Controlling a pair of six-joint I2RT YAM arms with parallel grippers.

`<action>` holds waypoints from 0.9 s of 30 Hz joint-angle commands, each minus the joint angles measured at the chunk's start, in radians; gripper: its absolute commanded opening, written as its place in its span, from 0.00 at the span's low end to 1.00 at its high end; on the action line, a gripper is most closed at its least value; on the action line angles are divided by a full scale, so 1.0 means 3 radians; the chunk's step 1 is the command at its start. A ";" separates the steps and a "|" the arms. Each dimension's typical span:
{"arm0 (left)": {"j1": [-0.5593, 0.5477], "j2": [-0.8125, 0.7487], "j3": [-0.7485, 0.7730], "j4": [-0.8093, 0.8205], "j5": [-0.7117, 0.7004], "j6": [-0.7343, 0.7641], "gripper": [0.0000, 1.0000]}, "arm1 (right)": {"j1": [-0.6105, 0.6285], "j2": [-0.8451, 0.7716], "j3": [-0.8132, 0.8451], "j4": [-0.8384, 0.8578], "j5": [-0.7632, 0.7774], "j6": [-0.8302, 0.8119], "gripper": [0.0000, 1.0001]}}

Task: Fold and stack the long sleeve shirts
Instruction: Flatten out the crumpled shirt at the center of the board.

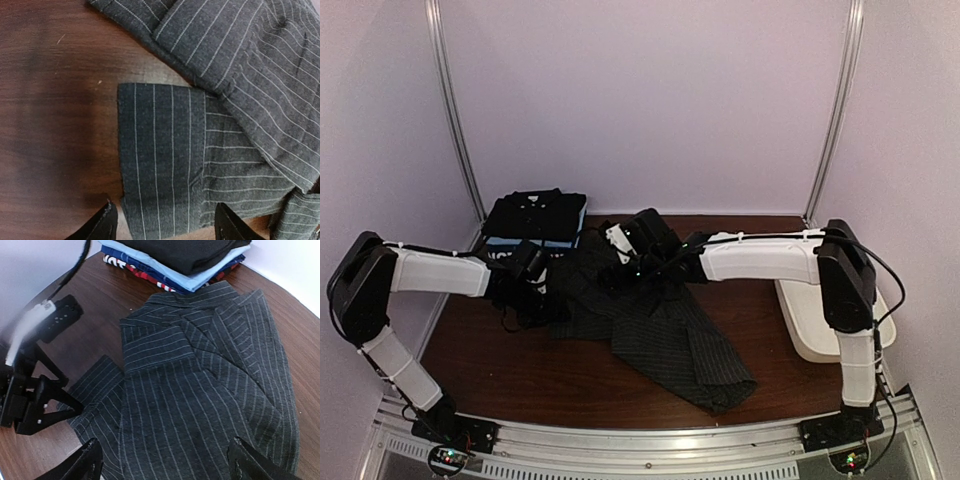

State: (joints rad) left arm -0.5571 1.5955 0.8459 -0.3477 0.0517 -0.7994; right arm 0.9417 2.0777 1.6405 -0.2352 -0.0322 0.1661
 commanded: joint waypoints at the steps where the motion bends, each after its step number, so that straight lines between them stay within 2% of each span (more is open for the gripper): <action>1: -0.0036 0.0139 0.0012 0.0202 -0.0106 -0.0041 0.67 | 0.0099 0.0217 0.0260 -0.0214 0.0166 -0.0131 0.87; 5: -0.0072 0.0197 0.0001 0.0205 -0.0121 -0.0073 0.64 | 0.0160 0.0444 0.0507 -0.0318 0.0161 -0.0190 0.86; 10: -0.0109 0.0219 -0.0038 0.0205 -0.0274 -0.0096 0.55 | 0.0305 0.0772 0.0810 -0.0510 0.0302 -0.0318 0.85; 18: -0.0142 0.0275 -0.0069 0.0234 -0.0277 -0.0116 0.45 | 0.0348 0.1048 0.0908 -0.0616 0.0614 -0.0342 0.82; 22: -0.0142 0.0317 -0.0068 0.0246 -0.0270 -0.0122 0.35 | 0.0344 0.1042 0.0890 -0.0613 0.0740 -0.0267 0.74; 27: -0.0142 0.0366 -0.0056 0.0240 -0.0261 -0.0129 0.15 | 0.0305 0.0952 0.0855 -0.0534 0.0731 -0.0091 0.54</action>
State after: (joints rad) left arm -0.5892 1.6646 0.8440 -0.2752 -0.0345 -0.8318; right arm 1.0409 2.3810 1.8870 -0.4000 0.1528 0.0925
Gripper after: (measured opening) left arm 0.204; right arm 0.601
